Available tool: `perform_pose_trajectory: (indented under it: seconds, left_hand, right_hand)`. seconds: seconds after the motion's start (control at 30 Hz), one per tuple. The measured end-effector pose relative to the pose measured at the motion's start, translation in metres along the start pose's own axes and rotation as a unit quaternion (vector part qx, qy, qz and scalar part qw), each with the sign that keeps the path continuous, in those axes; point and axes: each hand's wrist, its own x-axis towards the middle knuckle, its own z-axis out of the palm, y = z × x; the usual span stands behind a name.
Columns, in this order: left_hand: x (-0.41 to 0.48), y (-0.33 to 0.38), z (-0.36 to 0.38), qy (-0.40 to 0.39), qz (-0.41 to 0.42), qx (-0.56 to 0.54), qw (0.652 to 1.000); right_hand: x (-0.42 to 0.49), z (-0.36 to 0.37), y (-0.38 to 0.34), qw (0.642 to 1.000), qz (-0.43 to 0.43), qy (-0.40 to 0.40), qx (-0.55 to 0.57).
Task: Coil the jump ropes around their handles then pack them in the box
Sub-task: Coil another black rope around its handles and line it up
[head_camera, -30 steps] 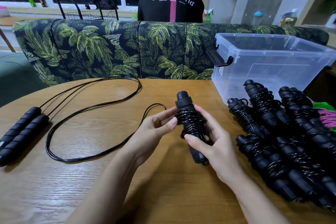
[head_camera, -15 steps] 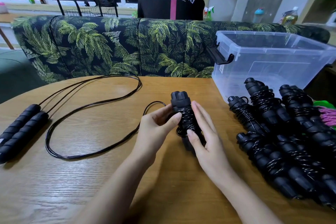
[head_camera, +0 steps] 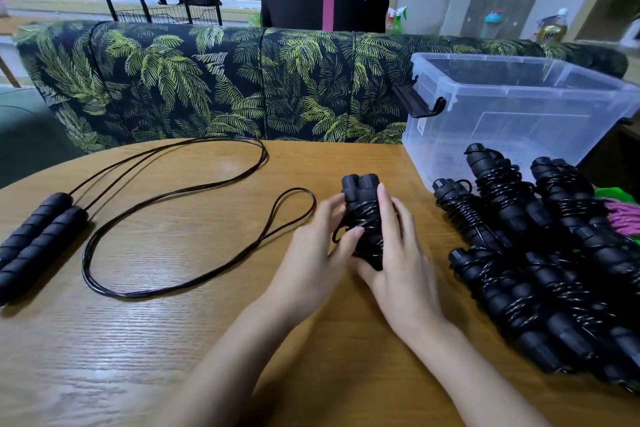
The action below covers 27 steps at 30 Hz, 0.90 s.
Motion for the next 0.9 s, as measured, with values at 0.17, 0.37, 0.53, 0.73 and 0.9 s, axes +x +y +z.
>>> perform_pose_trajectory:
  seconds: [0.17, 0.37, 0.53, 0.73, 0.9]
  left_hand:
    - [0.002, 0.0, -0.008, 0.128, -0.002, -0.004, 0.992]
    - [0.011, -0.009, -0.024, 0.135, -0.057, -0.106, 0.984]
    - [0.013, -0.008, -0.034, 0.129, -0.124, -0.286, 0.941]
    - [0.014, -0.008, -0.029, 0.181, -0.182, -0.313, 0.915]
    - [0.011, -0.005, -0.019, 0.179, -0.192, -0.281, 0.923]
  right_hand:
    - [0.001, -0.006, -0.002, 0.995, -0.003, -0.038, 0.089]
    - [0.004, -0.004, 0.0, 0.968, -0.016, -0.073, 0.238]
    - [0.004, -0.01, -0.001, 0.935, -0.009, -0.135, 0.328]
    - [-0.001, -0.01, -0.009, 0.982, -0.055, -0.12, 0.132]
    - [-0.007, 0.001, -0.02, 0.998, -0.051, -0.038, -0.003]
